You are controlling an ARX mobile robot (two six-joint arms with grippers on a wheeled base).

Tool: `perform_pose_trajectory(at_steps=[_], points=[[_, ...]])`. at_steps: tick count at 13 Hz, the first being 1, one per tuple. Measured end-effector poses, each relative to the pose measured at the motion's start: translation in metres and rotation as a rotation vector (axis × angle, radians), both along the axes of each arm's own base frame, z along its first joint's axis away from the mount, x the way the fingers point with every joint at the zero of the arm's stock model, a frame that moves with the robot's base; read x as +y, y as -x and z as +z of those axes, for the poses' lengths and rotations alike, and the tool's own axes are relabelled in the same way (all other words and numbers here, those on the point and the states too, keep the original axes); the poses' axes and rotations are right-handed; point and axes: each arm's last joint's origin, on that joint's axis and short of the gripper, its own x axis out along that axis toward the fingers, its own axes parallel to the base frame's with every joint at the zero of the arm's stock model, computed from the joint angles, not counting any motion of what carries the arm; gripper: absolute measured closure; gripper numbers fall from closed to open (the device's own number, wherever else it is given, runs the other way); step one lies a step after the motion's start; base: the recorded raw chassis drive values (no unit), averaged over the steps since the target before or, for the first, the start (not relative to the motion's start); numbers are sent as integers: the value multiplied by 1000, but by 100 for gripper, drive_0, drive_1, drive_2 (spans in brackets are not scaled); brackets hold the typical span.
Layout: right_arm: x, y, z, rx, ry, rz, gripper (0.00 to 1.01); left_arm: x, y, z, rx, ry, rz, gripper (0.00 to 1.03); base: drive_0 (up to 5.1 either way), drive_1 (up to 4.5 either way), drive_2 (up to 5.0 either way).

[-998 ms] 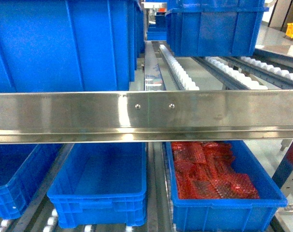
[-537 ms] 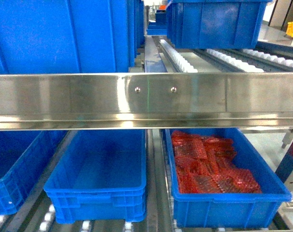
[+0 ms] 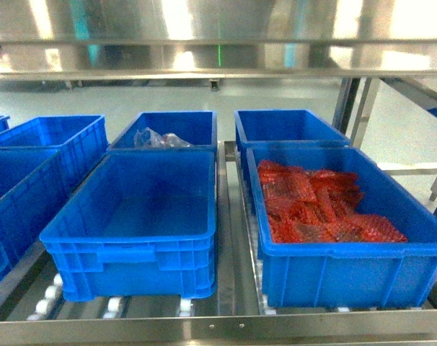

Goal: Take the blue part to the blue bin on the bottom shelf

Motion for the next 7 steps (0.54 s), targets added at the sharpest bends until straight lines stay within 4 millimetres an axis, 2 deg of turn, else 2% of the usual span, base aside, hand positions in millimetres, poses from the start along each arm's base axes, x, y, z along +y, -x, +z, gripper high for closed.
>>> perform_pose_trajectory(at_steps=[7], points=[[0,0,0,0,-1,0,3,0,0,0,0,0,-1,60,-498,248,248]])
